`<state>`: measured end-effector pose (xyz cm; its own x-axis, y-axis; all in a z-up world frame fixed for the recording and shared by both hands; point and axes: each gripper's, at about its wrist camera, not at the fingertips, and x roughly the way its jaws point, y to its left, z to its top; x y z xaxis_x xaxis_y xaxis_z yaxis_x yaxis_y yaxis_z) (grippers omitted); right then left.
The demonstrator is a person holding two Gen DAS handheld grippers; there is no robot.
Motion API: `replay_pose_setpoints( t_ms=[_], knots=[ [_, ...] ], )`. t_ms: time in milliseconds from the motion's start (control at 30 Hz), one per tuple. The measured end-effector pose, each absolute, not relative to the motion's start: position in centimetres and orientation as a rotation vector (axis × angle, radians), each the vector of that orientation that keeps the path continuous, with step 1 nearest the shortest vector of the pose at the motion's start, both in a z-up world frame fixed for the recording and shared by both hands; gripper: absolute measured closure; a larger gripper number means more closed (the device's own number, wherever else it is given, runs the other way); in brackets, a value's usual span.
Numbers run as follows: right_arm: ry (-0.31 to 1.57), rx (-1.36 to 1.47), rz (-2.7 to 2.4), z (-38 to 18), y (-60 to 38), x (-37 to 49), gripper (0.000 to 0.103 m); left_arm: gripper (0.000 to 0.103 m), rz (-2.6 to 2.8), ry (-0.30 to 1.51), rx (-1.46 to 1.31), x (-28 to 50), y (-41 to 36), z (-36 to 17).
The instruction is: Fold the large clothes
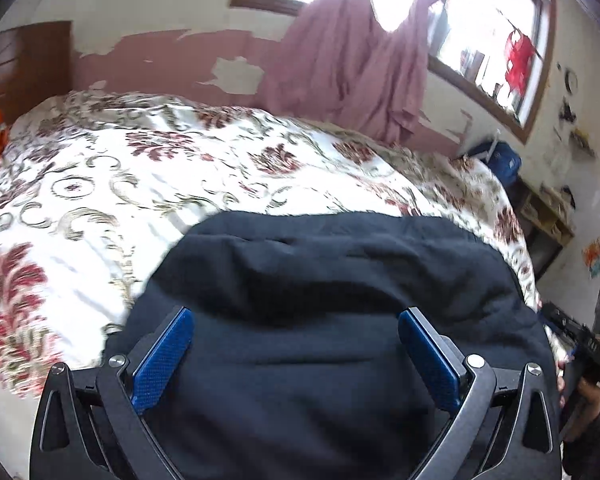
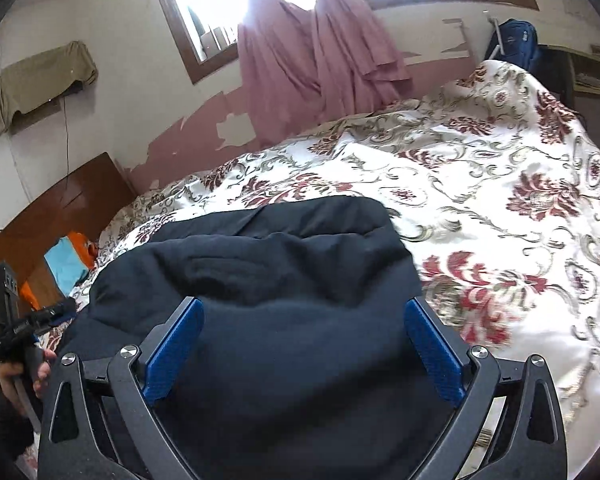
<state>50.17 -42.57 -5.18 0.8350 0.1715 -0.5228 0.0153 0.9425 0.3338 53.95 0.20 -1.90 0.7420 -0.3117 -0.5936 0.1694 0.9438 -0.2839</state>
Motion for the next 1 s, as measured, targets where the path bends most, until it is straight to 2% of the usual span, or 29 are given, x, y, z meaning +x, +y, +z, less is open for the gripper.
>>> replay_pose_setpoints(
  t_ms=[233,467,733,1000],
  knots=[
    [0.641,0.282,0.079,-5.5,-44.9,48.7,0.005,0.0,-0.173,0.698,-0.225,52.7,5.3,-2.1],
    [0.729,0.278,0.128,-7.8,-45.3,48.7,0.005,0.0,-0.115,0.8,-0.314,52.2,9.1,-6.0],
    [0.761,0.391,0.179,-10.3,-46.1,49.3,0.002,0.0,-0.144,0.842,-0.436,51.9,10.7,-9.4],
    [0.763,0.457,0.201,-11.8,-46.7,49.0,0.002,0.0,-0.164,0.845,-0.409,52.0,10.2,-10.0]
  ],
)
